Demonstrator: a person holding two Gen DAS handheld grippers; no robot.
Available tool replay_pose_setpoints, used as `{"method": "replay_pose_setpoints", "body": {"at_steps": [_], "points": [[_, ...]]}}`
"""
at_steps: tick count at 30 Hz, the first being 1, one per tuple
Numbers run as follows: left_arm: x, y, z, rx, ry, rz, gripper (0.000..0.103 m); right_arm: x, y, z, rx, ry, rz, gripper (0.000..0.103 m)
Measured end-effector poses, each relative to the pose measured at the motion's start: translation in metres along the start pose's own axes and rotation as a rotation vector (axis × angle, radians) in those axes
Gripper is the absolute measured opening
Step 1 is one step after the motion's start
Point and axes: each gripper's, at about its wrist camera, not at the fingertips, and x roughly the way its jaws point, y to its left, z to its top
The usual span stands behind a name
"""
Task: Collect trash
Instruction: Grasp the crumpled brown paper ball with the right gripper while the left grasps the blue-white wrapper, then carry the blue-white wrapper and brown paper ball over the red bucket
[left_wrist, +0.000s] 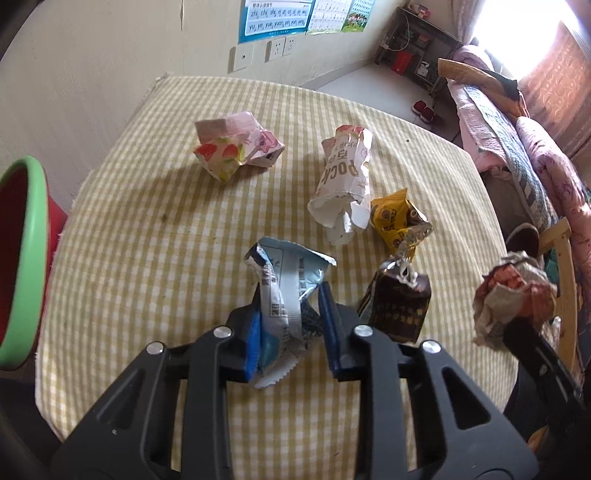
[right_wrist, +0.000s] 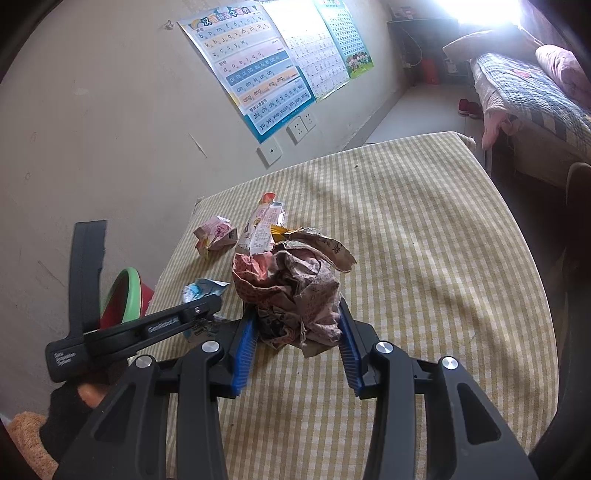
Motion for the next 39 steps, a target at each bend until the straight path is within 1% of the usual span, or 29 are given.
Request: {"method": "replay_pose_setpoints", "body": {"at_steps": [2,4,5,7,9,11,13,17,22,26,27,28,29,30,31,32,36,39], "points": [[-0.006,0.006,-0.007,-0.001,-0.001,0.006,0.030,0.002,0.002,-0.001,-0.005,0.006,-0.002,0.040],[-0.009,0.014,-0.013,-0.013,0.006,0.009,0.039,0.004,0.003,-0.002,-0.012,0.011,-0.005,0.040],[-0.012,0.019,-0.017,-0.021,0.005,0.016,0.041,0.005,0.004,-0.003,-0.016,0.013,-0.008,0.040],[-0.016,0.022,-0.022,-0.029,-0.002,0.018,0.048,0.007,0.005,-0.004,-0.022,0.017,-0.013,0.040],[-0.021,0.026,-0.028,-0.040,-0.008,0.016,0.053,0.007,0.006,-0.004,-0.029,0.019,-0.015,0.040],[-0.023,0.028,-0.031,-0.045,-0.007,0.014,0.055,0.008,0.007,-0.005,-0.035,0.020,-0.016,0.040],[-0.024,0.028,-0.034,-0.045,-0.003,0.013,0.060,0.008,0.008,-0.005,-0.040,0.022,-0.017,0.041],[-0.017,0.029,-0.043,-0.049,0.036,0.005,0.060,0.008,0.008,-0.006,-0.044,0.025,-0.017,0.041],[-0.009,0.023,-0.049,-0.029,0.060,0.012,0.062,0.008,0.007,-0.006,-0.040,0.023,-0.017,0.041],[-0.004,0.020,-0.052,-0.016,0.074,0.019,0.062,0.008,0.007,-0.006,-0.039,0.023,-0.015,0.041],[-0.003,0.019,-0.053,-0.012,0.075,0.021,0.061,0.008,0.006,-0.006,-0.039,0.023,-0.014,0.041],[-0.003,0.019,-0.054,-0.007,0.074,0.020,0.054,0.008,0.006,-0.006,-0.038,0.024,-0.014,0.041],[-0.004,0.018,-0.054,-0.001,0.071,0.016,0.050,0.008,0.006,-0.006,-0.038,0.024,-0.014,0.041],[-0.004,0.017,-0.054,0.003,0.068,0.012,0.041,0.008,0.006,-0.006,-0.038,0.024,-0.015,0.041],[-0.005,0.015,-0.054,0.007,0.066,0.005,0.035,0.008,0.007,-0.006,-0.039,0.023,-0.016,0.041],[-0.005,0.014,-0.053,0.011,0.064,0.005,0.035,0.008,0.006,-0.006,-0.039,0.023,-0.019,0.041],[-0.014,0.015,-0.048,0.001,0.036,-0.005,0.030,0.007,0.007,-0.006,-0.042,0.010,-0.033,0.041],[-0.028,0.016,-0.043,0.007,-0.008,0.009,0.029,0.004,0.008,-0.007,-0.047,0.002,-0.042,0.041]]}}
